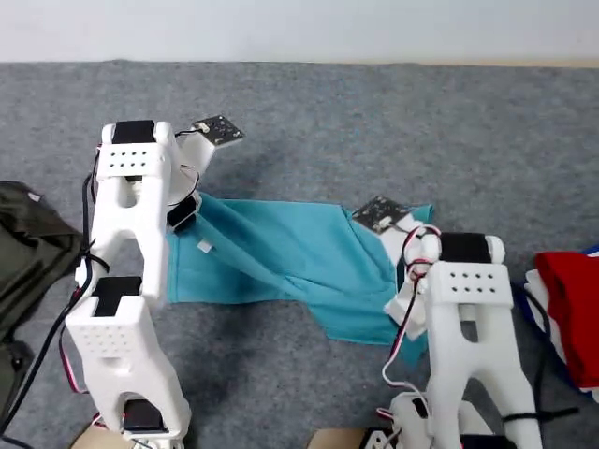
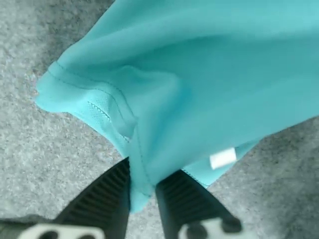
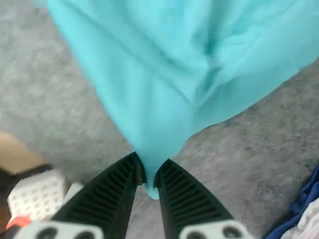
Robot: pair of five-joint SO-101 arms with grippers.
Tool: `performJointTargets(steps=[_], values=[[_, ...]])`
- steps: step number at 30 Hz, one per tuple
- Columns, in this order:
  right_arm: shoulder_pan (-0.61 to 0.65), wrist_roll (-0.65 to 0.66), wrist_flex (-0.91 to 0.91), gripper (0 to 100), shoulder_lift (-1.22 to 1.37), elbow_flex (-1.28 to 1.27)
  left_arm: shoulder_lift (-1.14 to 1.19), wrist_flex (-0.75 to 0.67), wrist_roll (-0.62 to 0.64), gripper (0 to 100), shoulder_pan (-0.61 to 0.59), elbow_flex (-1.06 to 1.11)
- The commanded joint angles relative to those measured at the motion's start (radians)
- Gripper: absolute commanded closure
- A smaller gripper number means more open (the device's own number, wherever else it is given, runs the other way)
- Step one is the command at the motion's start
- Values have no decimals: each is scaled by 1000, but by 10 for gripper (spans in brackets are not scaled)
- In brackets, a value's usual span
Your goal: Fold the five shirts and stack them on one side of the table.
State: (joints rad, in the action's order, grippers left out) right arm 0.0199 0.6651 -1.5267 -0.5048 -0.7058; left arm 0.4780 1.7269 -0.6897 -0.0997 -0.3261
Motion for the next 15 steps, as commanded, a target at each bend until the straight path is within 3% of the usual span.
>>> performJointTargets(steps=[1, 6, 15], values=[[-61, 18, 62, 985, 30, 6, -72, 12, 2, 997, -21, -4], [-137, 69, 139, 985, 67, 8, -71, 11, 2, 997, -44, -4], [-137, 66, 232, 984, 81, 236, -80, 9, 3, 997, -41, -87]])
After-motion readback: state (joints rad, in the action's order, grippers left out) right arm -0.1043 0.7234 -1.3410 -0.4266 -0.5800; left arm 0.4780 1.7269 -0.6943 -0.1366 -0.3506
